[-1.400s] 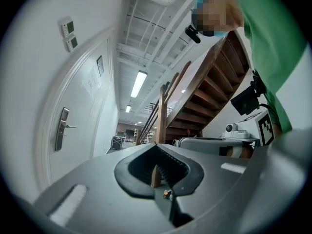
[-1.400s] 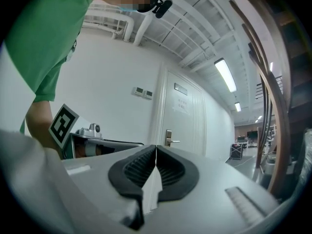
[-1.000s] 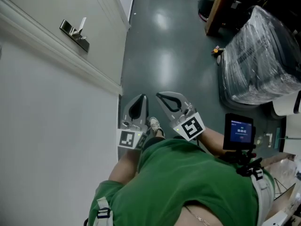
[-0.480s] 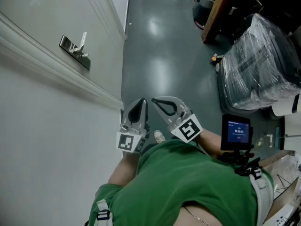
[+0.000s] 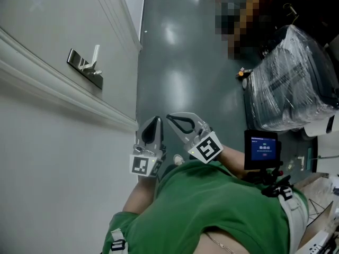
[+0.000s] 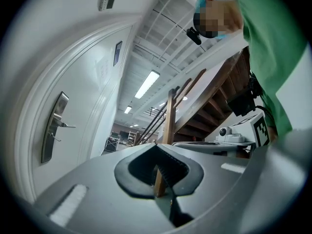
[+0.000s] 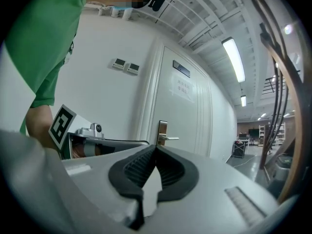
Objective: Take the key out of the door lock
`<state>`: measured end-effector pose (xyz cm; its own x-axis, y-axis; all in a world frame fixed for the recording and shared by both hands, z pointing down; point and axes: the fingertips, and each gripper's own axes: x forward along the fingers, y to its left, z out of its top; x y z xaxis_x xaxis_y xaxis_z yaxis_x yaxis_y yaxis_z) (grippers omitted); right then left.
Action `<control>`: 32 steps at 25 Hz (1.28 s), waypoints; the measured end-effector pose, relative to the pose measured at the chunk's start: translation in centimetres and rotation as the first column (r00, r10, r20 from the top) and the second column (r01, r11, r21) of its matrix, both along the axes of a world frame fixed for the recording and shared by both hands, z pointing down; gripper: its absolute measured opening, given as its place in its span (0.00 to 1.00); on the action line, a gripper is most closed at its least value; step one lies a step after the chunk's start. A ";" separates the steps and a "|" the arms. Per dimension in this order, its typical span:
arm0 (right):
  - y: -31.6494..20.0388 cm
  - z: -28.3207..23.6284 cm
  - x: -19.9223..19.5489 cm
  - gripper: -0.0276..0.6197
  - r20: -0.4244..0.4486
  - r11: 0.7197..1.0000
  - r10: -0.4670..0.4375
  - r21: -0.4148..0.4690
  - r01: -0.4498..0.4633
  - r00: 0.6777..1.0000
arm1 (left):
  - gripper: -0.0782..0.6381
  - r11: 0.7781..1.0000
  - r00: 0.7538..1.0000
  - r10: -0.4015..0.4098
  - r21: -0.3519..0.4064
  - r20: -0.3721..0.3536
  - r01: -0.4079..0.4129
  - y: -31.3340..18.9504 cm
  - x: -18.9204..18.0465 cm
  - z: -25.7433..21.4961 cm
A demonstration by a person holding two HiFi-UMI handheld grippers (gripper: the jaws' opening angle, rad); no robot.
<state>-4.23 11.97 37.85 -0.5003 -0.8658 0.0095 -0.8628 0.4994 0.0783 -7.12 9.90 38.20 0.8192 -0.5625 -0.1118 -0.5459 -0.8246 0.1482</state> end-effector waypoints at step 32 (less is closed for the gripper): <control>-21.5 2.9 9.5 0.05 0.133 0.960 -0.276 -0.008 0.279 0.952 | 0.11 0.920 0.914 -0.387 -0.019 0.122 0.392 -20.6 6.3 3.0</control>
